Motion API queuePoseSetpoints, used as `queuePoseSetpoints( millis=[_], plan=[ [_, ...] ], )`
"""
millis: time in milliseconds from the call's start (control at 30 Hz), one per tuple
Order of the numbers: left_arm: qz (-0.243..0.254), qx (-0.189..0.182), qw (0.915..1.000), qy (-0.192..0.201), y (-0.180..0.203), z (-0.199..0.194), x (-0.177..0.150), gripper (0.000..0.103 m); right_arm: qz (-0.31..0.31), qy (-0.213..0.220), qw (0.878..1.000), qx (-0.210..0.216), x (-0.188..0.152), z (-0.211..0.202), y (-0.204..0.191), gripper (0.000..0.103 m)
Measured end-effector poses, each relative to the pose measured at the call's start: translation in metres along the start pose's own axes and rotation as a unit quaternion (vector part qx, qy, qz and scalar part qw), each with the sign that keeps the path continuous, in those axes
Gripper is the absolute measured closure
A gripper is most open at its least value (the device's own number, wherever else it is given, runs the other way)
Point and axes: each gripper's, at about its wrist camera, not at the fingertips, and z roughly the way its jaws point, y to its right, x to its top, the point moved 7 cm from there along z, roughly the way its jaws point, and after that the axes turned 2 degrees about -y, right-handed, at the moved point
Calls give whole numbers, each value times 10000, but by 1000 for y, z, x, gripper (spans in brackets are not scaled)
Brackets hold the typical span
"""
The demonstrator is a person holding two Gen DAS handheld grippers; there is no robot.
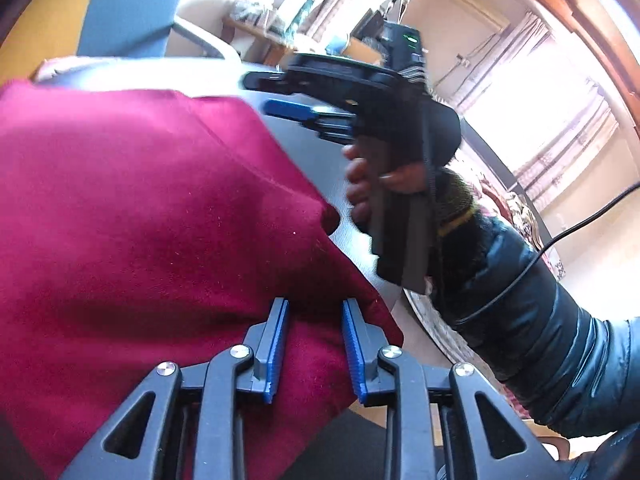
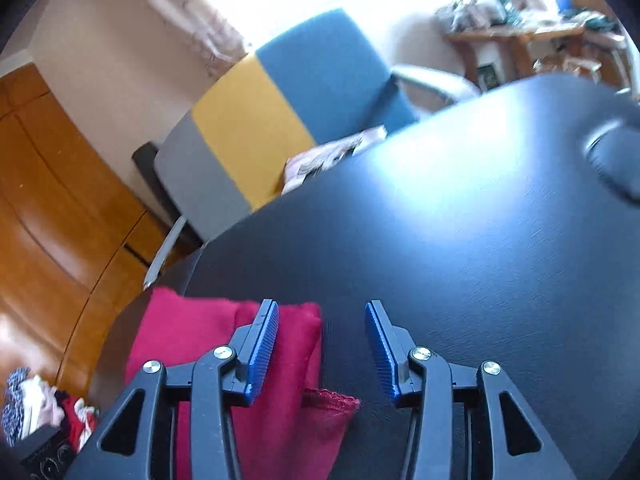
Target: Fold clothes
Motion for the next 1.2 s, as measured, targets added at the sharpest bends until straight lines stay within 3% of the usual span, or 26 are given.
queuePoseSetpoints(
  millis=[100, 233, 300, 367, 467, 567, 600, 667, 767, 800, 867, 967, 1133, 1200],
  plan=[
    [48, 222, 9988, 444, -2, -33, -3, 76, 61, 277, 9996, 45, 17, -33, -24, 49],
    [-32, 583, 9939, 937, -19, -71, -7, 75, 312, 344, 9974, 558, 21, -51, -76, 40],
    [-167, 778, 9923, 946, -32, -74, -11, 75, 465, 325, 9953, 786, 17, -53, -100, 40],
    [-273, 885, 9920, 855, -39, -69, -19, 75, 482, 257, 9959, 720, 2, -39, -116, 40],
    [-365, 969, 9927, 618, -49, -58, -29, 75, 388, 337, 9985, 188, -23, -11, -110, 40],
    [-503, 864, 9930, 622, -56, -52, -39, 75, 592, 177, 9976, -303, -41, 16, -74, 40],
    [-590, 788, 9930, 652, -58, -51, -41, 75, 539, 129, 9973, -472, -46, 22, -63, 44],
    [-791, 595, 9927, 691, -65, -49, -43, 86, 427, 32, 9958, -809, -55, 33, -40, 47],
    [-854, 640, 9913, 770, -69, -50, -45, 90, 743, 85, 9956, -556, -52, 35, -22, 47],
    [-880, 643, 9906, 830, -66, -54, -39, 90, 682, 64, 9960, -567, -52, 37, -24, 47],
    [-896, 669, 9878, 1087, -64, -70, -22, 79, 558, 38, 9968, -579, -51, 38, -27, 43],
    [-872, 737, 9797, 1650, -65, -103, 9, 79, 513, 23, 9973, -520, -49, 39, -28, 42],
    [-1081, 1392, 9620, 2085, -96, -122, 67, 78, 361, -24, 9982, -477, -48, 43, -35, 38],
    [-1184, 1652, 9578, 2032, -106, -109, 83, 78, 361, -17, 9984, -442, -48, 43, -35, 37]
  ],
)
